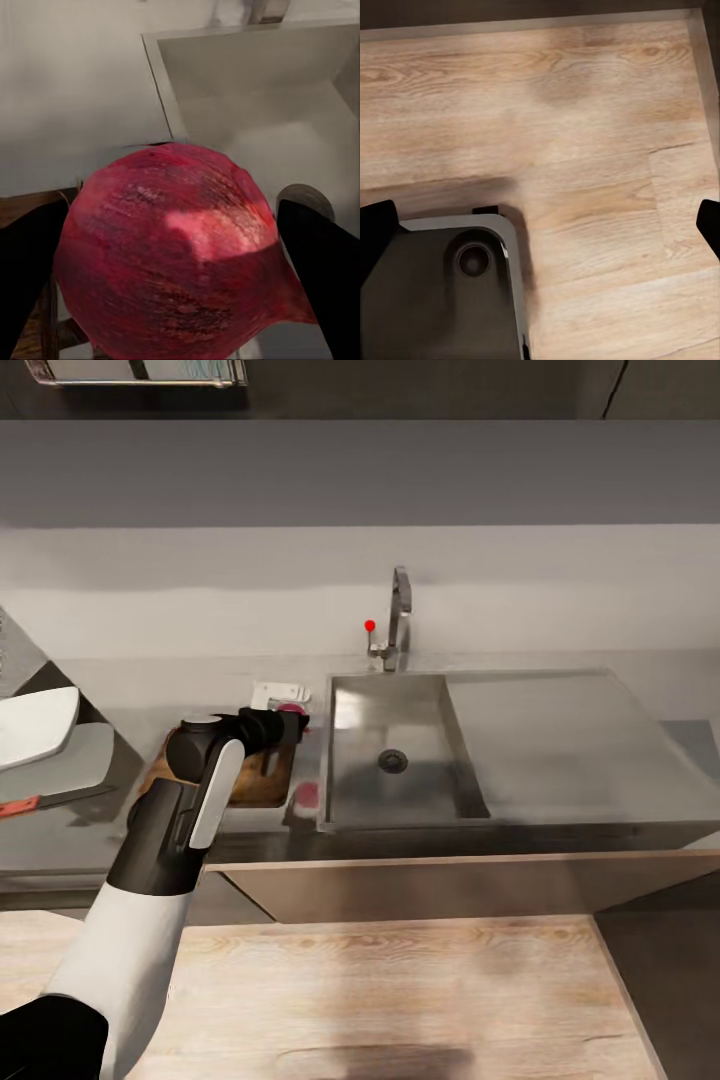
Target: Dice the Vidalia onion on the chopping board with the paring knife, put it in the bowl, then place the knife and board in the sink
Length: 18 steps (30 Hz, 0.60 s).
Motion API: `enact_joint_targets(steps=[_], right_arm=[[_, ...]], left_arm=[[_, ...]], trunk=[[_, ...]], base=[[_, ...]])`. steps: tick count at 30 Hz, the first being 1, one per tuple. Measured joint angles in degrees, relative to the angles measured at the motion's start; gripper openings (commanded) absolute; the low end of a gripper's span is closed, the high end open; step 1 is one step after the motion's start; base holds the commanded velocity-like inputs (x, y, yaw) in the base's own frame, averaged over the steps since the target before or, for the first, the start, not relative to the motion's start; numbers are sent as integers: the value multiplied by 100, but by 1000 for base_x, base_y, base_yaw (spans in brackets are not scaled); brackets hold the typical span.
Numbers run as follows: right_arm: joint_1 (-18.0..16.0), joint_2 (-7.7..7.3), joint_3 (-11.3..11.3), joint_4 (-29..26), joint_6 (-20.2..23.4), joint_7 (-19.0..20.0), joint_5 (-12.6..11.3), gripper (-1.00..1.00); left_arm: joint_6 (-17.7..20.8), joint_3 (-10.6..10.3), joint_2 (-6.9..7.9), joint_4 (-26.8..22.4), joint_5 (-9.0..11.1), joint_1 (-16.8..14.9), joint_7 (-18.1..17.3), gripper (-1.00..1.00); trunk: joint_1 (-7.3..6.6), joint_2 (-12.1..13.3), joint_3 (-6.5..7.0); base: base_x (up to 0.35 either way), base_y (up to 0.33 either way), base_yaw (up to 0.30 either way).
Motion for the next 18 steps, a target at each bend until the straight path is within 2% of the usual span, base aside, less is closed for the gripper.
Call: enact_joint_targets(steps=[10, 18], right_arm=[[0, 8, 0, 0, 0, -1, 1, 100], [0, 8, 0, 1, 0, -1, 1, 100]], left_arm=[[0, -2, -3, 1, -1, 2, 0, -100], [0, -3, 0, 3, -1, 8, 0, -100]], trunk=[[0, 0, 0], [1, 0, 0]], base=[[-11, 304, 0], [-102, 302, 0]])
